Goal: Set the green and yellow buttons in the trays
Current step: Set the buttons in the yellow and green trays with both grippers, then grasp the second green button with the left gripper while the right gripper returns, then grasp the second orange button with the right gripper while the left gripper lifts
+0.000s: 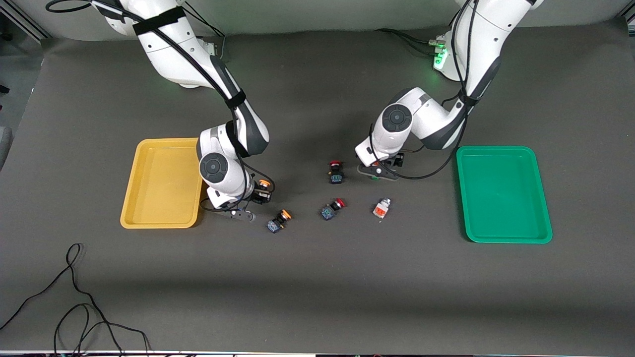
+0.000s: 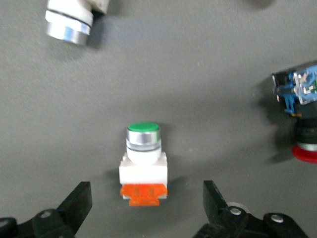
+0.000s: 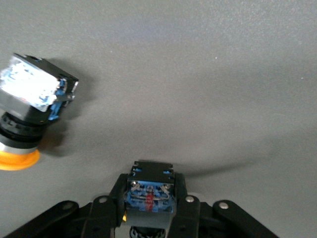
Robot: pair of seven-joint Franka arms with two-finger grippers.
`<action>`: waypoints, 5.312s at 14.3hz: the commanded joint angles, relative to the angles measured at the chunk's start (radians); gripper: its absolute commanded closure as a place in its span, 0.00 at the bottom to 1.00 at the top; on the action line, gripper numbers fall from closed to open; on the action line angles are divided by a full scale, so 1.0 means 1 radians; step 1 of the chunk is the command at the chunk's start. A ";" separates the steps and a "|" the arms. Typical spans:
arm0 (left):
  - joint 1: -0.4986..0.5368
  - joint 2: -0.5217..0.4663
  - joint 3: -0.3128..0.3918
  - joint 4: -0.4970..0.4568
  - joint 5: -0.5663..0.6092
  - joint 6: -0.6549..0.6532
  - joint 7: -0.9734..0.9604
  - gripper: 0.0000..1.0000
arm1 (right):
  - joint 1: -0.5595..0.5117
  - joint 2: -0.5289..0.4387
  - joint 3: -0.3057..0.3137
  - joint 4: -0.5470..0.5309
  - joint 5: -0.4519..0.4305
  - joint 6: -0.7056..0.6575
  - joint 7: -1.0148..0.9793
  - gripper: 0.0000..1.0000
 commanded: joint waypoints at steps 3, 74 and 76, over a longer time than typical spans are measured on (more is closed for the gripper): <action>-0.019 0.031 0.018 0.026 0.028 0.016 -0.039 0.28 | -0.005 -0.102 -0.119 0.171 0.009 -0.368 -0.069 1.00; 0.177 0.094 -0.011 0.592 -0.064 -0.505 -0.118 0.71 | -0.423 0.296 0.475 0.434 -0.422 -0.040 0.381 0.02; 0.272 0.045 -0.012 0.578 -0.081 -0.603 -0.051 0.71 | -0.423 0.304 0.475 0.435 -0.416 -0.026 0.382 0.37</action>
